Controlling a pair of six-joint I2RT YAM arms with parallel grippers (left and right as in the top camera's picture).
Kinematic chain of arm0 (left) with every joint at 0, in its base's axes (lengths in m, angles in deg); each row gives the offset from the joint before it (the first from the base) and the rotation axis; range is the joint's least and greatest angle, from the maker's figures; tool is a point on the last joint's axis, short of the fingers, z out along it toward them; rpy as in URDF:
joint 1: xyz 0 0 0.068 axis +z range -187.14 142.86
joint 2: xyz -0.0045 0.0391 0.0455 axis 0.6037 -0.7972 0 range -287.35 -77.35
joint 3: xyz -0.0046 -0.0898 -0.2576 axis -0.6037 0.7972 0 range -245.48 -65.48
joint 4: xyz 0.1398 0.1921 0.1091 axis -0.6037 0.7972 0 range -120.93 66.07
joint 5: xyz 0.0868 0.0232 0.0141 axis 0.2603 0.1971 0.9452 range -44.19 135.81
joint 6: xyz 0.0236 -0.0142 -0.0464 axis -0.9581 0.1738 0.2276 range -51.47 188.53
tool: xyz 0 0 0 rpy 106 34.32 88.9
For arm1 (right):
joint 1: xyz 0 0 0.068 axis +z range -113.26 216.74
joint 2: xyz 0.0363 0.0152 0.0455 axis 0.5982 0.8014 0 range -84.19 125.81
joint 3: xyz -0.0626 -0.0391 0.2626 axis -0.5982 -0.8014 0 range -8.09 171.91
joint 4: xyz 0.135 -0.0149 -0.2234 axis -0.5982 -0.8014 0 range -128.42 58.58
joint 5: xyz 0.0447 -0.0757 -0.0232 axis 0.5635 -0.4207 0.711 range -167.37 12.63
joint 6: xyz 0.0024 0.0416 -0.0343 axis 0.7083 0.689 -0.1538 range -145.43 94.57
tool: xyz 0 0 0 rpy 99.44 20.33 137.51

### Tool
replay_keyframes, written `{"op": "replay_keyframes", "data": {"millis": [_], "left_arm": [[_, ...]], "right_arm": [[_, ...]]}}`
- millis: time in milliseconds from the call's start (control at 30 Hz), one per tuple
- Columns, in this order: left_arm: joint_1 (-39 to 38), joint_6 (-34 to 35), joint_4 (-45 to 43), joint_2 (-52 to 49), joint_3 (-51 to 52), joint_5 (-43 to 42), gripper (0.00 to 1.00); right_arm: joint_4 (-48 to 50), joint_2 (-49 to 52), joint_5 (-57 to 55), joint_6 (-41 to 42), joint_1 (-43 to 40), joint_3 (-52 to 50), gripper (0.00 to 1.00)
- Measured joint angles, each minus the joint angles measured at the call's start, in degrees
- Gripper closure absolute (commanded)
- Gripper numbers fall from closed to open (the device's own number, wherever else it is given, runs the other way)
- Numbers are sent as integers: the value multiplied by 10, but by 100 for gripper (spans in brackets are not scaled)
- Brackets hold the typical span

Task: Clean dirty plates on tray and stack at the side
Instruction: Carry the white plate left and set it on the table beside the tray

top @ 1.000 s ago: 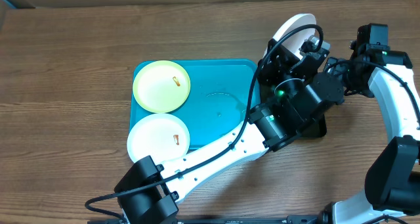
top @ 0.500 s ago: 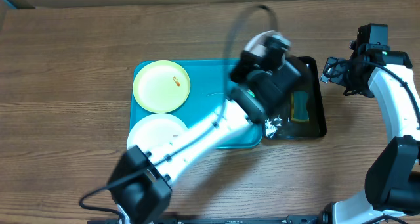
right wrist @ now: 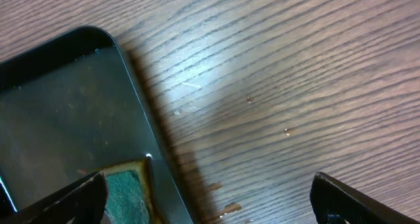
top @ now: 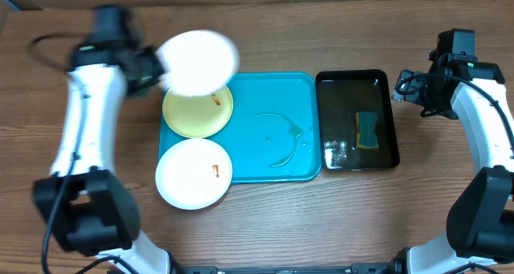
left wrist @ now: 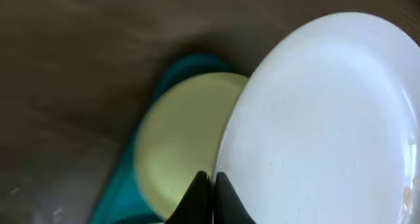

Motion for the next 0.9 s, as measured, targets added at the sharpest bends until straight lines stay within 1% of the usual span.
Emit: {"op": "replay_keyframes", "data": {"millis": [67,167,267,367,467,700,900], "left_arm": [[57,3,30,1,0,7,96],[139,5,58,1,0,46,96],[206,6,60,2,3,80,96],[249,5,47,6,18,98,96],[264,5,13,10,45,108,96],[261,5,-95,11,141,122,96],[261,1,-166,11,207,124,96]], "right_arm": [[0,0,0,0,0,0,0],[0,0,0,0,0,0,0],[0,0,0,0,0,0,0],[0,0,0,0,0,0,0],[0,0,0,0,0,0,0],[0,0,0,0,0,0,0],[0,0,0,0,0,0,0]]}}
